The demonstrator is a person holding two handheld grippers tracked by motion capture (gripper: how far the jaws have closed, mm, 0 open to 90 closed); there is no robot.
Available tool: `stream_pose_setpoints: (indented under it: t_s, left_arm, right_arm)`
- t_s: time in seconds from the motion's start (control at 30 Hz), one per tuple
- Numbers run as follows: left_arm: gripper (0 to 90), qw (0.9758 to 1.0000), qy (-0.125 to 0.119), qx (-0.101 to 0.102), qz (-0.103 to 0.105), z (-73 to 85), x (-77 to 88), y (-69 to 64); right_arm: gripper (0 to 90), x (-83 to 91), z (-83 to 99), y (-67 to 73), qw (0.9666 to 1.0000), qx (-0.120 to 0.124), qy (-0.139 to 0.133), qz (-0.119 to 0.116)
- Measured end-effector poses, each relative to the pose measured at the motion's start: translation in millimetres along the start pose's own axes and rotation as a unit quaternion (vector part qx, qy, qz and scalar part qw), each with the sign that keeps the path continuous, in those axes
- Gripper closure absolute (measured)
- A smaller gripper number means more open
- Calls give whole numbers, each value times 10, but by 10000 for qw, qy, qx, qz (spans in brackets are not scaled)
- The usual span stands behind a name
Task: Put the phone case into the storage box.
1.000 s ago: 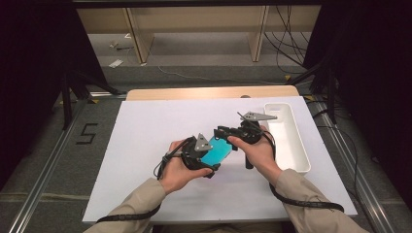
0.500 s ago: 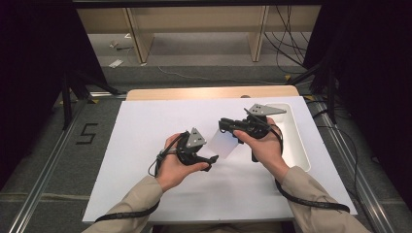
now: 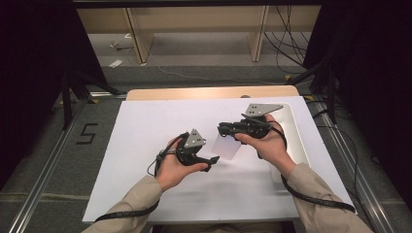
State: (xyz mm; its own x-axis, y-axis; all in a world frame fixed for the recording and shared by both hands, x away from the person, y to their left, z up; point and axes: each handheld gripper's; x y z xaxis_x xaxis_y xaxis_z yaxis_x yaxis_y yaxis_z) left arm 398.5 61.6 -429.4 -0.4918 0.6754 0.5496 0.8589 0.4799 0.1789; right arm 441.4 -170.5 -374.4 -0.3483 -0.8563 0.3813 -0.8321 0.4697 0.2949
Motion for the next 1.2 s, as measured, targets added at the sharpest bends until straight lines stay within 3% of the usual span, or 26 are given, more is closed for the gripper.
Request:
stream_pose_setpoints:
  t_s: [0.3, 0.77, 1.2]
  left_arm:
    - [252, 9999, -63, -31, 146, 11, -14, -14]
    - [309, 9992, -123, -144, 344, 29, -38, -25]
    - [370, 9980, -186, -306, 528, 53, -73, -36]
  right_arm:
    - [799, -24, -11, 31, 9984, 272, 327, -377]
    - [799, -55, -4, 62, 9959, 335, 553, -629]
    - [799, -63, -5, 65, 9951, 307, 578, -742]
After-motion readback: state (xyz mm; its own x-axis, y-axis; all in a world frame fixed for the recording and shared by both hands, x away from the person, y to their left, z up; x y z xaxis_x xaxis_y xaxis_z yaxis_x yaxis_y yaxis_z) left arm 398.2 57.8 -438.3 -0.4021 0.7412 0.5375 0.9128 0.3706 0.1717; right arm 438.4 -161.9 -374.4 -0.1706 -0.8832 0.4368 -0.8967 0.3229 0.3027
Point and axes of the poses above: each handheld gripper's, and its own axes: x roughly backward along the jaws, z roughly out of its underside, y roughly to its left, and after that the axes turned 12 degrees about -x, right-handed
